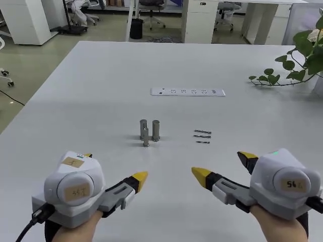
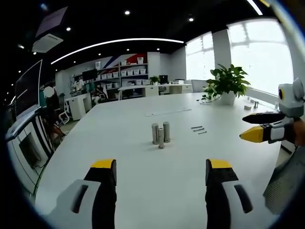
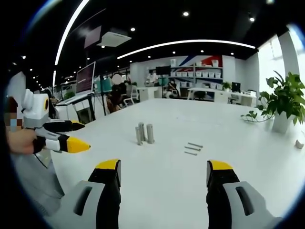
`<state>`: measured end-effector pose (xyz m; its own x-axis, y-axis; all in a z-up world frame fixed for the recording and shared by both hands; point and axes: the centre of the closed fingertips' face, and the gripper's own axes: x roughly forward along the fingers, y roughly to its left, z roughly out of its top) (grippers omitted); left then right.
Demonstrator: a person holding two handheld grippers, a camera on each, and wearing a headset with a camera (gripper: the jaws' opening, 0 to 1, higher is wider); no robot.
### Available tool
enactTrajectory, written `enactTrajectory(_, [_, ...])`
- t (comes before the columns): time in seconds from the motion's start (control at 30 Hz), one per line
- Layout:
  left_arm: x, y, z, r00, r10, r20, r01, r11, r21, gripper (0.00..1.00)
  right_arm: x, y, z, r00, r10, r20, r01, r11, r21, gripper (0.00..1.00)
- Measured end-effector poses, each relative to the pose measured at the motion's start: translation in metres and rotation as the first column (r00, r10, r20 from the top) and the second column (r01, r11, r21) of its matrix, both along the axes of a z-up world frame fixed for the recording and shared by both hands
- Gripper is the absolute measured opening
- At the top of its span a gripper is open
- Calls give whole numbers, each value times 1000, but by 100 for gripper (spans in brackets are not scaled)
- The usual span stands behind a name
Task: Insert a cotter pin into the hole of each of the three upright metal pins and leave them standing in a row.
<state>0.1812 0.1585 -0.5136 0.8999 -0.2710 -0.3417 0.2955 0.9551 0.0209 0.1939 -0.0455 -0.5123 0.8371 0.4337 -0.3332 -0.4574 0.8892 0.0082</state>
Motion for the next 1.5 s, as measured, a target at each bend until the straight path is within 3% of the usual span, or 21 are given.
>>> enactTrajectory(1.5, [0, 2, 1, 1000, 0, -4, 0, 1000, 7, 71, -2, 3, 2, 1000, 18, -4, -18, 1000, -8, 71])
